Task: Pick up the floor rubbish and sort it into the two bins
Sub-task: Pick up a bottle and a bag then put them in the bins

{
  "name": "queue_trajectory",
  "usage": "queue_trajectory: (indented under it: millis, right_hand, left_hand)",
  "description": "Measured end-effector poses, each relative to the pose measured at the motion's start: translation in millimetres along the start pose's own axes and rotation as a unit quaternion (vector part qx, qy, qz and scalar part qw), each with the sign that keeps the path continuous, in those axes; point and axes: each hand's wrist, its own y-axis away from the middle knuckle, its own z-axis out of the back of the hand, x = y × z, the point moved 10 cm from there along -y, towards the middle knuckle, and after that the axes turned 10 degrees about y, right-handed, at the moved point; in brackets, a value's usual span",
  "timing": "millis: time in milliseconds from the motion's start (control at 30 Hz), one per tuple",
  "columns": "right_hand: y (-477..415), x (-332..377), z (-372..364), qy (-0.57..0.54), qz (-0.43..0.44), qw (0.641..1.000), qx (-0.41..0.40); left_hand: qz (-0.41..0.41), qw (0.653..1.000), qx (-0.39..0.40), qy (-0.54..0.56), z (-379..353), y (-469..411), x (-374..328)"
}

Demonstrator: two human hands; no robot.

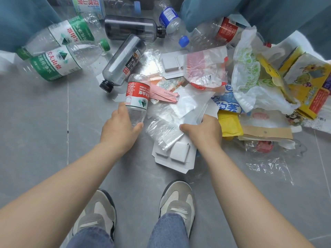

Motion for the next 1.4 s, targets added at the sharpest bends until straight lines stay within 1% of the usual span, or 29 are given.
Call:
queue_trajectory:
  millis: [100,200,333,433,600,733,867,1067,1167,1233,1400]
  right_hand:
    - [4,1,1,-0.010,0.014,1.000,-0.001]
    - [7,-1,4,-0.042,0.023,0.999,-0.004]
    - [11,0,12,-0.061,0.049,0.997,-0.002]
    - [14,5,29,-0.064,0.077,0.994,-0.037]
    - [19,26,65,-0.035,0.135,0.981,-0.136]
    - [24,42,85,-0.024,0.163,0.973,-0.163]
    - [30,52,112,-0.017,0.160,0.972,-0.169]
    - [67,73,181,-0.027,0.135,0.973,-0.186]
    - [94,85,223,-0.044,0.127,0.976,-0.170]
    - [115,92,258,-0.051,0.120,0.977,-0.169]
    - [183,115,371,-0.064,0.099,0.972,-0.203]
  left_hand:
    - [0.001,1.000,0.000,0.003,0,1,0]
    - [-0.003,1.000,0.003,0.008,0,2,1]
    - [-0.003,0.999,0.015,0.035,-1,6,2]
    - [-0.002,0.998,0.022,0.067,-1,11,5]
    - [-0.006,0.993,0.013,0.116,4,19,4]
    - [-0.015,0.990,-0.004,0.143,15,18,-7]
    - [-0.002,0.989,0.006,0.150,32,26,-23]
    - [0.016,0.990,0.022,0.137,88,56,-64]
    - [0.018,0.991,0.043,0.127,124,82,-98]
    - [0.009,0.990,0.056,0.127,152,103,-126]
    - [-0.030,0.989,0.073,0.121,235,156,-209]
